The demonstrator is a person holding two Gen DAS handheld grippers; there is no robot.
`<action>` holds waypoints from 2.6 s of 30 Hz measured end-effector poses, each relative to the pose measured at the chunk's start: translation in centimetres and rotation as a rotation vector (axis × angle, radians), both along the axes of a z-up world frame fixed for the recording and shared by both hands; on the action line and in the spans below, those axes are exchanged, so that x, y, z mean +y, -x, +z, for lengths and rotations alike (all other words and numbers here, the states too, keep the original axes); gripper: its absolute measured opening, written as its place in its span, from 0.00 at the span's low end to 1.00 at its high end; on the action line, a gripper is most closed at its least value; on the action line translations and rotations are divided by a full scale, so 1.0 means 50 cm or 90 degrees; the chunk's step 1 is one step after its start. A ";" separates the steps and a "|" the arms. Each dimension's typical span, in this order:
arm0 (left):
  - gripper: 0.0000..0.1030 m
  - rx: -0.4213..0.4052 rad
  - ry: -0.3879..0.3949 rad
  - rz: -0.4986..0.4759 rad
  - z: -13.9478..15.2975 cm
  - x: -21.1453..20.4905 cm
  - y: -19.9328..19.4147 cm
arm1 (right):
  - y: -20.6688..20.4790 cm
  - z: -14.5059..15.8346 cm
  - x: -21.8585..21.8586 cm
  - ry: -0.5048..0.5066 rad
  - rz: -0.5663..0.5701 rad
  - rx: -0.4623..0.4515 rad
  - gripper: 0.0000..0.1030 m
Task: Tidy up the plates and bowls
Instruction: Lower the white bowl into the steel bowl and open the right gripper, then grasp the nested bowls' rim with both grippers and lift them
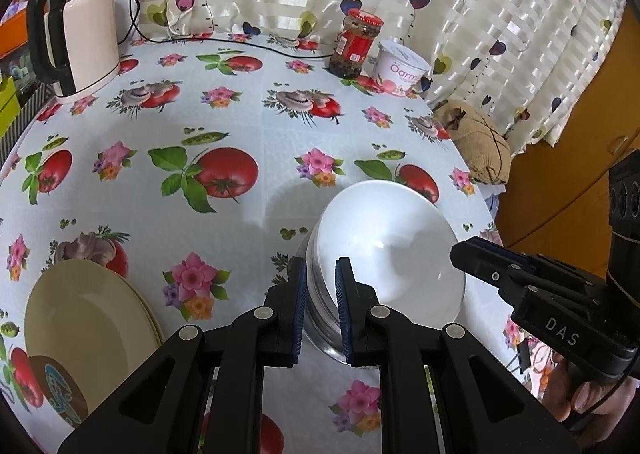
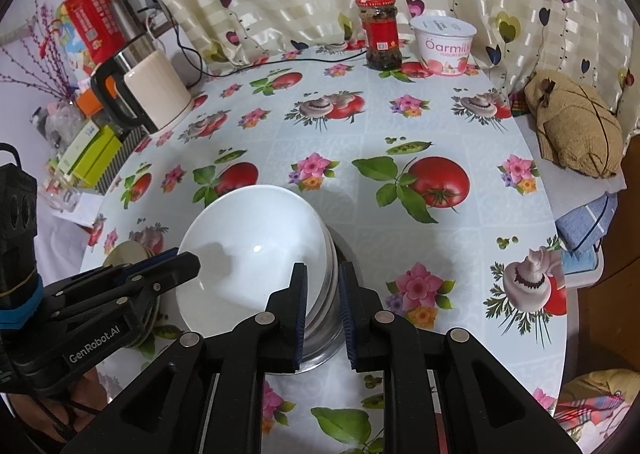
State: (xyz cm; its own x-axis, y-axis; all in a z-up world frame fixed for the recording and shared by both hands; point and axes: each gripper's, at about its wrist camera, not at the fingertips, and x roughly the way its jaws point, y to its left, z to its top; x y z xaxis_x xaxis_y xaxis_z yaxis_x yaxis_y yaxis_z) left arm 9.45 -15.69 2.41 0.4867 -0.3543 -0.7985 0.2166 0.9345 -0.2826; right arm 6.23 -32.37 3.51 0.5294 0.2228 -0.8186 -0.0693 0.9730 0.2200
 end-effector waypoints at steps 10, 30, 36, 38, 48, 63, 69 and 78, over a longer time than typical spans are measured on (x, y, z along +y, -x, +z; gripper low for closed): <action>0.15 -0.034 -0.006 0.017 0.027 0.015 0.006 | 0.010 0.012 -0.018 -0.010 -0.008 -0.013 0.24; 0.15 -0.033 0.036 0.053 0.019 0.084 0.007 | 0.029 0.021 -0.066 -0.040 -0.038 -0.024 0.26; 0.15 -0.001 0.073 0.057 -0.008 0.104 -0.003 | 0.030 0.007 -0.080 -0.049 -0.047 -0.014 0.26; 0.15 0.013 0.083 0.055 -0.019 0.107 -0.007 | 0.029 0.000 -0.086 -0.058 -0.048 -0.009 0.26; 0.17 0.061 0.108 0.032 -0.061 0.100 -0.013 | 0.025 -0.048 -0.104 -0.109 -0.052 0.028 0.26; 0.21 0.108 0.116 -0.002 -0.098 0.077 -0.012 | 0.017 -0.094 -0.091 -0.142 -0.023 0.058 0.25; 0.21 0.116 0.119 -0.013 -0.105 0.068 -0.014 | 0.012 -0.104 -0.086 -0.144 -0.018 0.067 0.21; 0.21 0.124 0.116 -0.015 -0.114 0.063 -0.017 | 0.008 -0.111 -0.077 -0.140 -0.008 0.071 0.11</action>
